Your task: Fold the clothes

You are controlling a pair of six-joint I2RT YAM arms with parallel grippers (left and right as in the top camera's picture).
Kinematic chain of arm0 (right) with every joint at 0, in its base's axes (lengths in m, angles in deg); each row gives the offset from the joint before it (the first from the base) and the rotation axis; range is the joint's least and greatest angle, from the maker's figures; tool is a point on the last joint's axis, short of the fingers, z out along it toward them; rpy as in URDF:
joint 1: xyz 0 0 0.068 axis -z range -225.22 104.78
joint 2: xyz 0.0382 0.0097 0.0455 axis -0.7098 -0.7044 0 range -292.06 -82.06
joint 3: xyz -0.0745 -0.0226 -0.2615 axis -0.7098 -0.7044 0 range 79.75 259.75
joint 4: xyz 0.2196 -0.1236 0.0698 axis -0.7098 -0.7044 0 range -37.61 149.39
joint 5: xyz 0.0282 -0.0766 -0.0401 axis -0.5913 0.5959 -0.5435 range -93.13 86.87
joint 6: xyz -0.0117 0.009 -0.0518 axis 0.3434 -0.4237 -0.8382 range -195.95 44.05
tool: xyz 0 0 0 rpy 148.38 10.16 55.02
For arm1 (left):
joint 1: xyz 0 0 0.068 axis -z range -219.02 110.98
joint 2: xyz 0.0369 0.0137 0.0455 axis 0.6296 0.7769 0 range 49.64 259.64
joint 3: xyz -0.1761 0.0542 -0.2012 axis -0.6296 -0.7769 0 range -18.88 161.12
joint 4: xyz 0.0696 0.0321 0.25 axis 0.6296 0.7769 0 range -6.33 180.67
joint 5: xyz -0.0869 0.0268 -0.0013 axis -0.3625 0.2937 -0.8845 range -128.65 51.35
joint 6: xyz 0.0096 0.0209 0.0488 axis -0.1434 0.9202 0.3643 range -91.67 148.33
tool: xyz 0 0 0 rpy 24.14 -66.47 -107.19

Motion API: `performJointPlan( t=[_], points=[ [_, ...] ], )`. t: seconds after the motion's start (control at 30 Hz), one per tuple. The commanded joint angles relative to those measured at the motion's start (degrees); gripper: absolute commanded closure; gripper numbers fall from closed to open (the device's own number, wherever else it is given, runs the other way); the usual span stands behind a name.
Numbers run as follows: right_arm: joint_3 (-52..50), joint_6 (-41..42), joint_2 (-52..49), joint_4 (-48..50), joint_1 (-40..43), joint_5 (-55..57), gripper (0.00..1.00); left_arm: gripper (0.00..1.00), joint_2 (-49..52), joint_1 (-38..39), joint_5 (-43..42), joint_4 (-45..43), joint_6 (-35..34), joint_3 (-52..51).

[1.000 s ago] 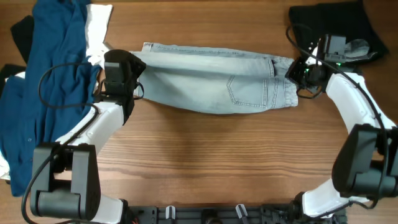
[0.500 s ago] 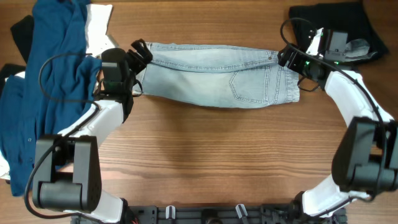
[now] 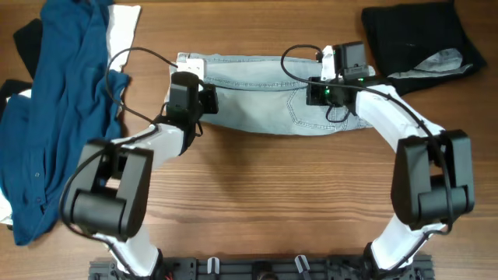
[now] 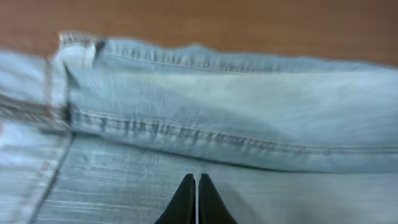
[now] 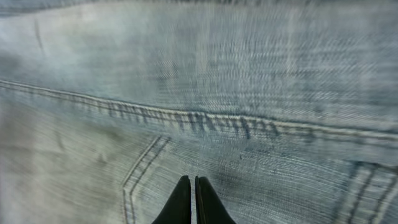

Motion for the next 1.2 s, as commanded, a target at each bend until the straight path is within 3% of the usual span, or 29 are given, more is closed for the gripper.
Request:
performJointPlan(
  t=[0.0,0.13,0.3,0.37,0.43,0.53,0.6,0.7,0.83,1.0,1.17],
  points=[
    [0.6,0.7,-1.7,1.9,-0.2,-0.7,0.96,0.96,4.0,0.2,1.0,-0.7,1.6,0.4],
    [0.6,6.7,-6.2,10.2,-0.2,2.6,0.96,0.93,5.1,0.2,1.0,-0.5,-1.5,0.4],
    [0.7,8.0,-10.3,25.0,-0.1,4.1,0.96,0.94,5.1,0.4,1.0,-0.3,-3.2,0.4],
    [2.1,9.4,-10.3,31.3,-0.1,9.6,0.96,0.94,5.1,0.4,1.2,0.0,-3.2,0.4],
    [4.5,9.3,-10.3,33.3,0.3,9.7,0.96,0.94,5.1,0.4,1.4,0.0,-3.2,0.4],
    [9.8,7.6,-10.3,28.5,0.8,4.7,0.96,0.95,5.1,0.4,2.3,-0.1,-3.2,0.4],
    [15.0,5.3,-9.9,16.6,0.7,-5.6,0.95,0.94,4.2,0.2,3.8,-0.4,-3.4,0.4],
    [17.3,0.8,-9.9,7.7,-0.9,-15.3,0.89,0.92,-2.4,-1.2,3.8,3.2,-8.4,0.4],
    [17.1,-4.2,-11.2,5.4,-6.0,-10.8,0.88,0.96,-9.2,-2.8,4.3,8.7,-13.7,0.4],
    [17.1,-5.8,-16.6,6.5,-12.9,-6.1,0.96,0.96,-9.3,-2.8,6.2,12.4,-16.7,0.4],
    [17.1,-6.2,-19.6,8.5,-13.7,-4.9,0.96,0.96,-9.1,-2.8,7.4,12.7,-16.7,0.4]
  ],
)
